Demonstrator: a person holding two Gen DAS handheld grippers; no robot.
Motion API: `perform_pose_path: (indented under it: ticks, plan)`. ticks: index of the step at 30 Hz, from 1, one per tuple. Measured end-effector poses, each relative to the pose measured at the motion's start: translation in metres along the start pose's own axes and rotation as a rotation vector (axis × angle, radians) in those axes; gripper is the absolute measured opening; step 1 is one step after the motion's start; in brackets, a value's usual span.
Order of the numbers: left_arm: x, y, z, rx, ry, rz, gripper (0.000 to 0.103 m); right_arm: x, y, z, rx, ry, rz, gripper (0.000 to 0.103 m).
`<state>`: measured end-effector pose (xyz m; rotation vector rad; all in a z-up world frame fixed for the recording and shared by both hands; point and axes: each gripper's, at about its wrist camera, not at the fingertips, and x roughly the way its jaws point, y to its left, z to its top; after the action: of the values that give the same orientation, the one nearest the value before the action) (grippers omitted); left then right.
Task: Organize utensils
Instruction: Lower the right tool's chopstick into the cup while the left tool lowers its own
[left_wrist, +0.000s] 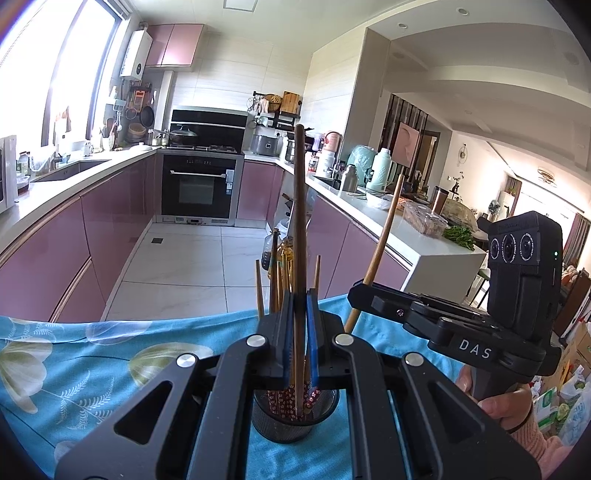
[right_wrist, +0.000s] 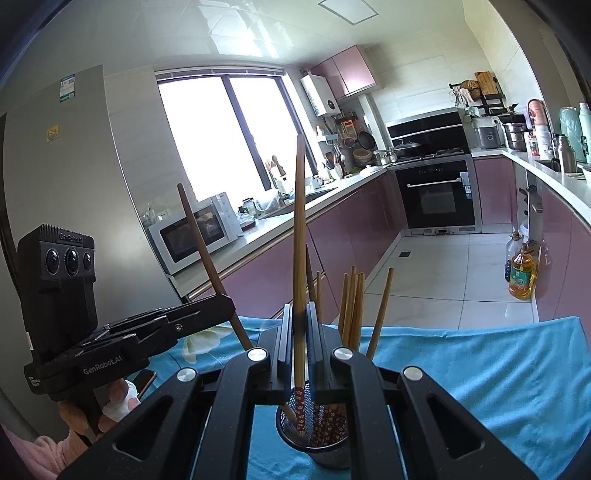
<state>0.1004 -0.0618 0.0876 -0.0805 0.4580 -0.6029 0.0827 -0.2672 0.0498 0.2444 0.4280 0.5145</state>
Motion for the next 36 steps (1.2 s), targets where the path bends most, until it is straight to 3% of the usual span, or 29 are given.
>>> perform_pose_path:
  ticks: [36]
  plan:
    - [0.026, -0.008, 0.003, 0.002, 0.076, 0.042, 0.007, 0.020, -0.014, -0.013, 0.031, 0.068, -0.021, 0.006]
